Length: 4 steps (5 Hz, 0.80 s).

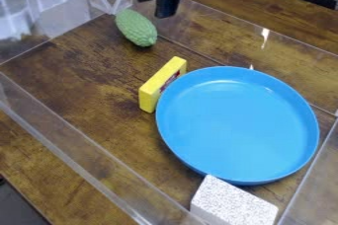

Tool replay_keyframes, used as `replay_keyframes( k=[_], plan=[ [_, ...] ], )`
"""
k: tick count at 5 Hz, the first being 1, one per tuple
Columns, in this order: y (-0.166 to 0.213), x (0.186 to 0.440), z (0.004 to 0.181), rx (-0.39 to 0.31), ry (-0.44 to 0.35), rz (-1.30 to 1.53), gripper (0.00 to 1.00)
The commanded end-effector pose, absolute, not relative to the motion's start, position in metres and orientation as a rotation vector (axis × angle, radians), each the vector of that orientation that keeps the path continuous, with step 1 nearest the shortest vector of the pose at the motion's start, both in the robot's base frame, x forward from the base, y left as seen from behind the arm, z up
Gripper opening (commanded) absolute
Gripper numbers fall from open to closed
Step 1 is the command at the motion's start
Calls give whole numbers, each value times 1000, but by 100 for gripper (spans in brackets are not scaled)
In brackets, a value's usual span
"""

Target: Remove the green object from inside the blue tray and put it on the table

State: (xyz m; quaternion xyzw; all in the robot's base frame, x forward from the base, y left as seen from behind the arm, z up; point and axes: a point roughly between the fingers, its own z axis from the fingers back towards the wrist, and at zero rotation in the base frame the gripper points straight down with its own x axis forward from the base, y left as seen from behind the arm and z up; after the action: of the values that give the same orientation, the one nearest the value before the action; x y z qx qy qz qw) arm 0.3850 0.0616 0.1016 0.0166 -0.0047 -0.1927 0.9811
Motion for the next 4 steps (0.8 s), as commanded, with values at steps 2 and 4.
replay_keyframes(
  k=[2, 4],
  plan=[
    [62, 384, 120, 49, -74, -311, 100],
    [86, 384, 122, 48, -96, -323, 100]
  ],
)
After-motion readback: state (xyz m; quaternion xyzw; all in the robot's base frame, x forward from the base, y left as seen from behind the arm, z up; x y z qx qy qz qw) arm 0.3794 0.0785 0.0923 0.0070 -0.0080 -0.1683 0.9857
